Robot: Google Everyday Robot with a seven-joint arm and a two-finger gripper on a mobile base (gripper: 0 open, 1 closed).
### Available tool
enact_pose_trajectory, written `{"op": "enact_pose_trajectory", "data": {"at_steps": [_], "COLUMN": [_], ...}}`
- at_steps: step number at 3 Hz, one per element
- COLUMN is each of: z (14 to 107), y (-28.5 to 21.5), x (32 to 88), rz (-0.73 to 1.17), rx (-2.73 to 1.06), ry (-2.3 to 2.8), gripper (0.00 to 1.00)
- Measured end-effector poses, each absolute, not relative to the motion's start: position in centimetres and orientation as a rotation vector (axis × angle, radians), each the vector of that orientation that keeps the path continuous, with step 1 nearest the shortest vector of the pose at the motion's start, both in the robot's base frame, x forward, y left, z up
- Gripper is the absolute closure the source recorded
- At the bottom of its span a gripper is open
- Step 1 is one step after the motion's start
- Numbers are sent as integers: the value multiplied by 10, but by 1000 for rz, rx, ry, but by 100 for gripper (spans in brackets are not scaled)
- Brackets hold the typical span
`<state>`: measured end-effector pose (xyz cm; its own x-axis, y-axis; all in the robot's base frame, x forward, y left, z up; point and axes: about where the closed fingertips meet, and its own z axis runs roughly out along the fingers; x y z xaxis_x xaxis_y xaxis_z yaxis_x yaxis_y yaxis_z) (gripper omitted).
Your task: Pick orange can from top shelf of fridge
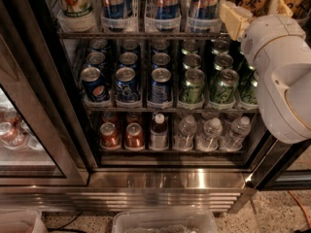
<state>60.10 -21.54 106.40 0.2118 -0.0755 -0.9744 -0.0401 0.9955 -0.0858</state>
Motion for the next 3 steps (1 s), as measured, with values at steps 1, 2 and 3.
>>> {"op": "enact_pose_trajectory", "data": {"at_steps": [1, 2, 3], "z": [1068, 1073, 1073], "y": [-218, -223, -226], "x": [606, 609, 612], "rz": [-29, -31, -32], "rx": [-86, -69, -55], "ry": [1349, 1338, 1343], "gripper": [24, 26, 29]}}
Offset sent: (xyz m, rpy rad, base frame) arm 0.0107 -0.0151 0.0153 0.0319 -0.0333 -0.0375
